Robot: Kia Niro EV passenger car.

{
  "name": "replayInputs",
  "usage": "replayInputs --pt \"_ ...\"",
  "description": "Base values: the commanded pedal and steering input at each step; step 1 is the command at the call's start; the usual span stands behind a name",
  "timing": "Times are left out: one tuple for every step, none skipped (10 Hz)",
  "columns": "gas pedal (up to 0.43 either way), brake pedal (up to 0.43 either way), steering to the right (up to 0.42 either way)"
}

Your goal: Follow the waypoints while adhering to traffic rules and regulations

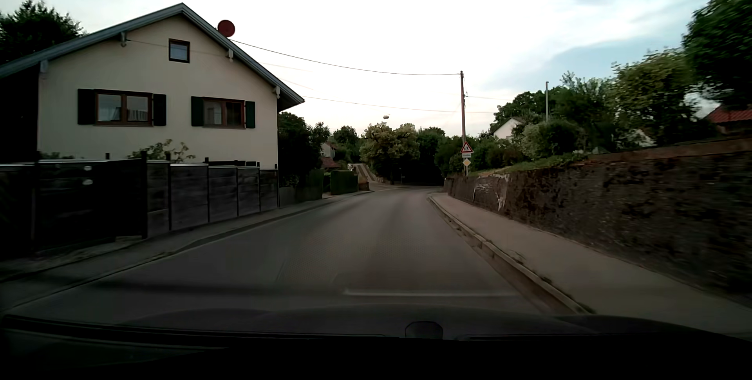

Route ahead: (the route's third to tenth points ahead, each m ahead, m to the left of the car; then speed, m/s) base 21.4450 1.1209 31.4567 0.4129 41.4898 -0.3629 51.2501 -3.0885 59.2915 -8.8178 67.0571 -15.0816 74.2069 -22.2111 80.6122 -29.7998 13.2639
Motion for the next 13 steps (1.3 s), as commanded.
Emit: replayInputs --pt "0.047 0.006 0.006" --pt "0.020 0.006 0.006" --pt "0.000 0.006 0.006" --pt "0.000 0.006 0.006" --pt "0.000 0.006 0.006" --pt "0.000 0.006 0.006" --pt "0.000 0.006 0.006" --pt "0.000 0.006 0.006" --pt "0.000 0.018 0.006" --pt "0.000 0.024 0.006" --pt "0.000 0.055 0.007" --pt "0.000 0.079 0.008" --pt "0.000 0.098 0.007"
